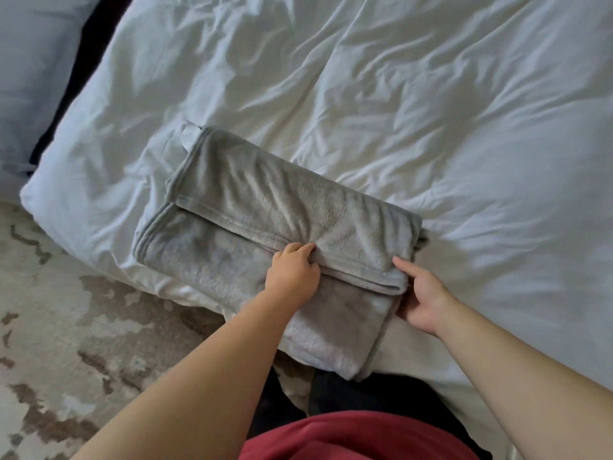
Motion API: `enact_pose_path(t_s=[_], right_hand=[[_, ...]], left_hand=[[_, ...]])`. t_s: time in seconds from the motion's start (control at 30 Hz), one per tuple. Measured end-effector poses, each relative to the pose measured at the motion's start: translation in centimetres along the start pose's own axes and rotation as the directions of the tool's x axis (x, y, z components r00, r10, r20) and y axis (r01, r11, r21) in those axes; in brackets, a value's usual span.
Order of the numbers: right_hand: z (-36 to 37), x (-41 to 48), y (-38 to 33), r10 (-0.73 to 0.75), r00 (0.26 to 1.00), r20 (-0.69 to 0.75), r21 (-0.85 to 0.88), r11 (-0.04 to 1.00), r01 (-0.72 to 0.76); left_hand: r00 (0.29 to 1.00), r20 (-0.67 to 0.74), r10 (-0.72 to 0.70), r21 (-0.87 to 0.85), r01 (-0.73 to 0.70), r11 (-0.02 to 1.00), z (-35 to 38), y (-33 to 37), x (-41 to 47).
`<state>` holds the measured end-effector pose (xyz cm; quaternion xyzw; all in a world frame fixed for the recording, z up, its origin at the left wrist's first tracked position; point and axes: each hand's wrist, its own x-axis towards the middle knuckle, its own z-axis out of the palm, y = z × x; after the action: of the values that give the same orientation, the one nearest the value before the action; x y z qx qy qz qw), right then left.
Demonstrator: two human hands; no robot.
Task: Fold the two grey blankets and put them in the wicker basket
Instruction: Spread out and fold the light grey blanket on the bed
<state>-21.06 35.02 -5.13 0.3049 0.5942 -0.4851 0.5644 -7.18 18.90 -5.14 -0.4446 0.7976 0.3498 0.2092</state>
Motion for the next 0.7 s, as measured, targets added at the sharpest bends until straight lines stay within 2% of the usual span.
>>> enact_pose_path(t_s=[0.17, 0.43, 0.53, 0.63, 0.7], right_hand=[[0.9, -0.4, -0.4, 0.015, 1.000, 0.006, -0.138, 0.990, -0.014], [3.0, -2.6, -1.0, -0.059, 0.998, 0.013, -0.085, 0.995, 0.060], [5.2, -3.8, -1.3, -0.121, 0.993, 0.013, -0.082, 0.989, 0.122], [8.2, -5.2, -1.6, -0.165, 0.986, -0.003, -0.097, 0.982, 0.164], [10.7, -6.1, -1.8, -0.182, 0.983, -0.028, -0.144, 0.974, 0.176]], left_hand=[[0.993, 0.119, 0.030, 0.029, -0.034, 0.999, 0.1, -1.0, 0.2], [0.978, 0.179, 0.111, 0.008, -0.114, 0.993, 0.1, -2.3, 0.5], [0.970, 0.190, 0.152, -0.072, -0.141, 0.987, -0.8, -2.6, 0.5], [0.960, 0.195, 0.202, -0.225, -0.156, 0.962, -1.7, -2.8, 0.3], [0.961, 0.214, 0.175, -0.394, -0.079, 0.916, -2.4, -3.0, 0.0]])
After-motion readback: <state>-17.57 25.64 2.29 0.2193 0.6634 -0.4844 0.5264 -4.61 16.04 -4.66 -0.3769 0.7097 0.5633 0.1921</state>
